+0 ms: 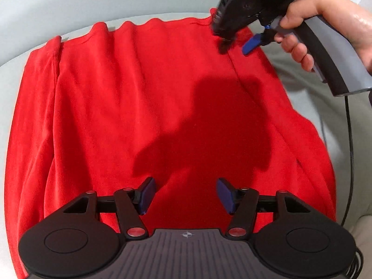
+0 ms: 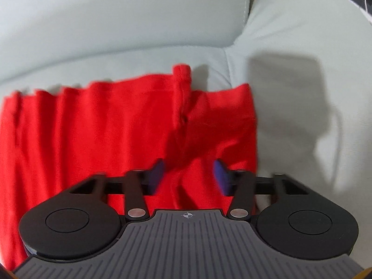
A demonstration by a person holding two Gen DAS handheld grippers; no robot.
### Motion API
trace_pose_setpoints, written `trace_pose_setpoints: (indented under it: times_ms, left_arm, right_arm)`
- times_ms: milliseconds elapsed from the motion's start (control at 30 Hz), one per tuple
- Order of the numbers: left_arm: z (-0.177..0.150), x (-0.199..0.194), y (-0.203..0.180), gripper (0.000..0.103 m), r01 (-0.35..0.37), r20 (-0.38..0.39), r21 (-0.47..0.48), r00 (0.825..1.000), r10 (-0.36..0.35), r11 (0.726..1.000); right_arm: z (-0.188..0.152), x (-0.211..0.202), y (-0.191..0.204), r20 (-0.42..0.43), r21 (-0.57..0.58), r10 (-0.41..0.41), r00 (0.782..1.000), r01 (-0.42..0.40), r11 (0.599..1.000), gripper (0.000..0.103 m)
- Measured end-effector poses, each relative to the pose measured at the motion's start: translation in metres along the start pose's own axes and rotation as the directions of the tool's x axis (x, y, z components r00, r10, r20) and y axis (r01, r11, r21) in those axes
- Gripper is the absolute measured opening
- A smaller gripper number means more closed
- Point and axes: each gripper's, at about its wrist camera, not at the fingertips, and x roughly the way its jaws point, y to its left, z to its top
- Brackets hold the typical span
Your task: Fold clothes
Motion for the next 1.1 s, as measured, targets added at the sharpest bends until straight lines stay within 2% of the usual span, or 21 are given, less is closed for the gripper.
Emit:
trace_pose_setpoints:
  times_ms: [33, 133, 267, 367, 500, 567, 600, 633, 667, 700, 733, 800, 833, 933, 967, 1033, 1100]
  left_arm:
    - [-0.002, -0.001, 0.0, 0.058, -0.001, 0.001, 0.0, 1.0, 0.001, 1.0]
    - [-0.005, -0.008, -0.004, 0.058, 0.003, 0.007, 0.001, 1.0, -0.003, 1.0]
    - [-0.007, -0.029, -0.021, 0.057, 0.043, 0.053, 0.027, 0.998, -0.044, 0.999]
    - [-0.01, -0.051, -0.043, 0.057, 0.133, 0.103, 0.066, 0.985, -0.14, 0.989]
    - [-0.02, -0.074, -0.079, 0.057, 0.263, 0.128, 0.123, 0.952, -0.278, 0.957]
    - [-0.026, -0.074, -0.097, 0.057, 0.305, 0.111, 0.143, 0.94, -0.321, 0.942]
    - [-0.03, -0.073, -0.105, 0.057, 0.319, 0.096, 0.153, 0.937, -0.335, 0.935]
    - [-0.034, -0.071, -0.112, 0.057, 0.318, 0.076, 0.164, 0.94, -0.333, 0.934]
    - [-0.038, -0.068, -0.119, 0.057, 0.317, 0.055, 0.176, 0.942, -0.331, 0.932]
    - [-0.04, -0.067, -0.122, 0.057, 0.313, 0.041, 0.184, 0.944, -0.326, 0.932]
    - [-0.043, -0.065, -0.125, 0.057, 0.31, 0.027, 0.192, 0.947, -0.321, 0.931]
    - [-0.045, -0.063, -0.131, 0.057, 0.301, 0.008, 0.203, 0.951, -0.309, 0.932]
    - [-0.046, -0.063, -0.134, 0.057, 0.295, 0.004, 0.206, 0.953, -0.302, 0.933]
    - [-0.042, -0.06, -0.134, 0.057, 0.298, 0.008, 0.2, 0.952, -0.305, 0.934]
    - [-0.041, -0.059, -0.135, 0.057, 0.3, 0.009, 0.196, 0.952, -0.307, 0.934]
    - [-0.039, -0.058, -0.138, 0.057, 0.304, 0.011, 0.188, 0.95, -0.311, 0.934]
    - [-0.04, -0.058, -0.141, 0.057, 0.306, 0.01, 0.183, 0.95, -0.313, 0.934]
  right_arm:
    - [-0.002, -0.003, -0.003, 0.004, 0.015, -0.004, 1.0, 0.004, 1.0, 0.007]
    - [-0.008, -0.019, -0.017, 0.04, 0.05, -0.011, 0.999, 0.009, 0.999, 0.002]
    - [-0.025, -0.075, -0.068, 0.187, 0.153, 0.01, 0.982, -0.039, 0.987, 0.001]
    - [-0.048, -0.119, -0.121, 0.302, 0.249, 0.019, 0.953, -0.098, 0.964, 0.001]
    - [-0.086, -0.165, -0.201, 0.434, 0.371, -0.01, 0.901, -0.169, 0.913, 0.001]
    - [-0.107, -0.162, -0.241, 0.431, 0.454, -0.033, 0.902, -0.185, 0.872, 0.003]
    - [-0.117, -0.151, -0.259, 0.397, 0.5, -0.031, 0.917, -0.187, 0.846, 0.006]
    - [-0.128, -0.14, -0.276, 0.346, 0.549, -0.04, 0.937, -0.168, 0.819, 0.017]
    - [-0.139, -0.131, -0.291, 0.295, 0.591, -0.05, 0.954, -0.141, 0.794, 0.02]
    - [-0.148, -0.125, -0.301, 0.254, 0.609, -0.075, 0.964, -0.099, 0.787, 0.02]
    - [-0.157, -0.124, -0.308, 0.237, 0.613, -0.098, 0.966, -0.071, 0.787, 0.021]
    - [-0.17, -0.134, -0.313, 0.263, 0.593, -0.124, 0.957, -0.059, 0.803, 0.032]
    - [-0.172, -0.142, -0.311, 0.292, 0.569, -0.13, 0.948, -0.063, 0.82, 0.041]
    - [-0.166, -0.166, -0.288, 0.405, 0.413, -0.084, 0.911, -0.1, 0.905, 0.043]
    - [-0.16, -0.169, -0.276, 0.415, 0.347, -0.038, 0.909, -0.119, 0.93, 0.044]
    - [-0.146, -0.162, -0.255, 0.407, 0.244, 0.05, 0.912, -0.162, 0.956, 0.044]
    - [-0.127, -0.146, -0.239, 0.373, 0.186, 0.069, 0.925, -0.147, 0.971, 0.044]
